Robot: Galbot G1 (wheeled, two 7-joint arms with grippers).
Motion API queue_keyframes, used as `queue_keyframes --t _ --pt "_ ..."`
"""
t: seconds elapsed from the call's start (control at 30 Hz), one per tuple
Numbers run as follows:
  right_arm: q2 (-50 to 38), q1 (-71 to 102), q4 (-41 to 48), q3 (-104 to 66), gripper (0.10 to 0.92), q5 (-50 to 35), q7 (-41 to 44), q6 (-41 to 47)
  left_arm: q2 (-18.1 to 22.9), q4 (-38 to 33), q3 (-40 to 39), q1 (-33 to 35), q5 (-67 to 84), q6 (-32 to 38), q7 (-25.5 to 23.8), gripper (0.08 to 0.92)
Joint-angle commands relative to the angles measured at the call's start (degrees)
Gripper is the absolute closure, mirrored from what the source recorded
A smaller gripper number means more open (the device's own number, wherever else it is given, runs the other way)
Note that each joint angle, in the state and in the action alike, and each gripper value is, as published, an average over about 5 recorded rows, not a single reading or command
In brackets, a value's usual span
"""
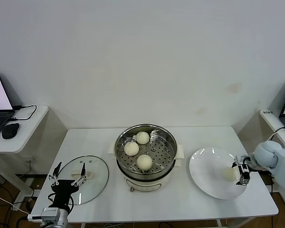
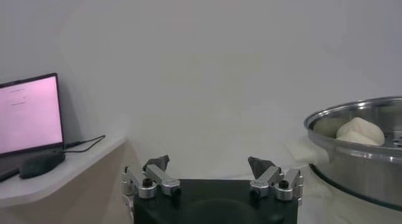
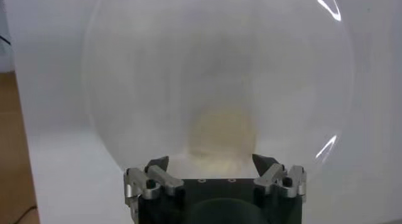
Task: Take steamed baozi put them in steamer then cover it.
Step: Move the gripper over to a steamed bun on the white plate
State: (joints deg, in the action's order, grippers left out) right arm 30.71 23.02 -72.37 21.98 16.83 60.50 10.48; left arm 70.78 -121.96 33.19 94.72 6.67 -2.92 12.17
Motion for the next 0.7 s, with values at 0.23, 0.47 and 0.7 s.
queue_keyframes --t 0.23,0.47,0.7 --pt "2.26 -1.38 1.89 0.36 0.312 0.62 -0.24 0.12 0.18 0.07 -0.17 -0.02 -0.19 0.05 0.04 0.177" --pt "2.33 -1.17 1.91 0.53 0.391 1.28 0.04 0.18 0.29 -0.07 -0.28 0.02 -0.25 0.05 0.02 0.177" --pt "1.25 -1.96 0.89 0.75 0.466 0.67 0.28 0.45 0.25 -0.22 -0.18 0.01 -0.25 0.04 0.03 0.177"
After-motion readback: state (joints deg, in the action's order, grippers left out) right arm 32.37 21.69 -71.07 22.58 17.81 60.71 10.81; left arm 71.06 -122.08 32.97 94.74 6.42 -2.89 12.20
